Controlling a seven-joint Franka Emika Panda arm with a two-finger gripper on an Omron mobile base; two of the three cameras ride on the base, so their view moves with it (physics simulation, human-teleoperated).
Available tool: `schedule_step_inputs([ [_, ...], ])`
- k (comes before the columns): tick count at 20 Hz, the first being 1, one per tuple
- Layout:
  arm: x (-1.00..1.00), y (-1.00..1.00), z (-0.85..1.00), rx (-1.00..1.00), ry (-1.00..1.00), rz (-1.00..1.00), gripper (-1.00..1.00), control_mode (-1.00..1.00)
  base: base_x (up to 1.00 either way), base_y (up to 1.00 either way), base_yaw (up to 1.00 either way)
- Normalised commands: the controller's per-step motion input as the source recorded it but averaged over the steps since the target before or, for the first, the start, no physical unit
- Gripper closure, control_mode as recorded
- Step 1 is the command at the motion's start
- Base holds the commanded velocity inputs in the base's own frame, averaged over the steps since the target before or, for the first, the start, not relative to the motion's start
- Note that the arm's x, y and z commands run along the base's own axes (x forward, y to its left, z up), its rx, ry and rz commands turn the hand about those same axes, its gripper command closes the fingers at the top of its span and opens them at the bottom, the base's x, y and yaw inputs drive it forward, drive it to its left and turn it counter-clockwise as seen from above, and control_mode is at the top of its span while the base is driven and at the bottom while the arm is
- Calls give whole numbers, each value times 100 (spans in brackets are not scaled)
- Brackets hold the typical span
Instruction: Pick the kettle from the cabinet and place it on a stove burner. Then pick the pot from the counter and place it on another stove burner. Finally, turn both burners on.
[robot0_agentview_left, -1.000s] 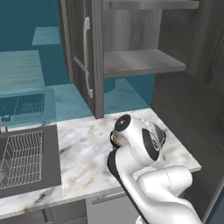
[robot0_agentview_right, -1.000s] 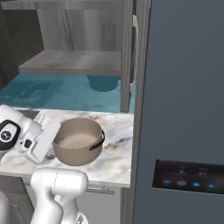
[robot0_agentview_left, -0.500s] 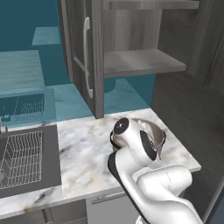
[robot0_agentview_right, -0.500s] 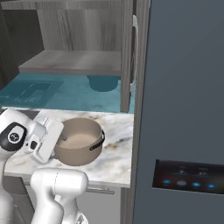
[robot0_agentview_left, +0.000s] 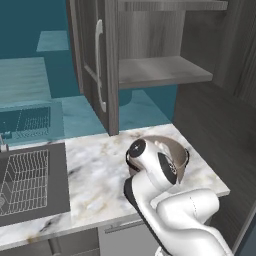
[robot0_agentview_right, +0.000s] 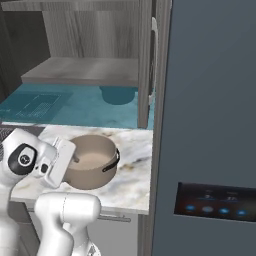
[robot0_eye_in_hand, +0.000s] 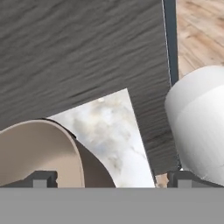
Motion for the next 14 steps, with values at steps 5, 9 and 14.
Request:
schedule_step_inputs([
  [5, 24, -1, -21, 0, 0, 2, -100, -100, 0, 0, 0],
  [9, 25, 0, -19, 0, 0, 1, -100, -100, 0, 0, 0],
  [14, 24, 0, -18, 0, 0, 0, -100, -100, 0, 0, 0],
])
